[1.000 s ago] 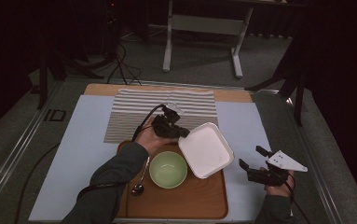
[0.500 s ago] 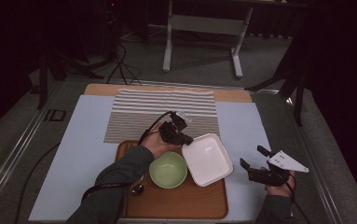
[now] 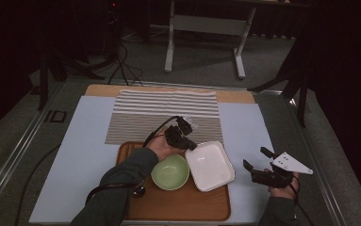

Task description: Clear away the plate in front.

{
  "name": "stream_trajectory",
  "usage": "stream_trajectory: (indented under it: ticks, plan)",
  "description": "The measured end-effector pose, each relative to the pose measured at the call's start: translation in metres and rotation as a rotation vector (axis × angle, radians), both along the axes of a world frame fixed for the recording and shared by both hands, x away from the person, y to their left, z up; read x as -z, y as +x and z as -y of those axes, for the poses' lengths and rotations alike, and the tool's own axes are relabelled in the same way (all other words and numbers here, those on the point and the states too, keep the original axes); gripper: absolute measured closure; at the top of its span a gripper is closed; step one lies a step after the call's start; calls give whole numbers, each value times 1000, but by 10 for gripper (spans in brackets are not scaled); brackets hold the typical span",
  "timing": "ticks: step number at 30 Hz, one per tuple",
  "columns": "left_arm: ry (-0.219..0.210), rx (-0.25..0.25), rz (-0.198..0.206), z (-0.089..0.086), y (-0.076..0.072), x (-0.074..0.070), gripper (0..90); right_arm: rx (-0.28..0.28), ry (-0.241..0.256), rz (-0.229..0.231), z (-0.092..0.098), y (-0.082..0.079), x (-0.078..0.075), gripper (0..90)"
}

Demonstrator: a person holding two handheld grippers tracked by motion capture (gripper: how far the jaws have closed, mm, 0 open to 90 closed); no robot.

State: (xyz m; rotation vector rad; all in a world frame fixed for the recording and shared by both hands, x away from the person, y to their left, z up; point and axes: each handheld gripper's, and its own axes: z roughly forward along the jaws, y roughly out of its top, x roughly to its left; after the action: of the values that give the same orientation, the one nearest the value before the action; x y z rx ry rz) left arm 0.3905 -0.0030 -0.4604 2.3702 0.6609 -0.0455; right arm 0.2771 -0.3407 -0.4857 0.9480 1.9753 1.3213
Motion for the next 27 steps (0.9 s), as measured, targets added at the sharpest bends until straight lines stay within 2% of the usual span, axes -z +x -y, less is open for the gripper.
stream_trajectory:
  ticks: [8, 14, 23, 27]
  plan:
    - [16, 45, -13, 2, -3, 0, 891, 0, -1, -1, -1, 0, 0, 134]
    - [20, 114, -35, 7, -9, 1, 891, -1, -3, -2, -1, 0, 0, 134]
    - [54, 209, -61, 15, -15, -2, 890, -4, -3, -3, -1, 0, 0, 134]
    - [66, 214, -63, 17, -18, -6, 890, -5, -4, -3, -1, 0, 0, 134]
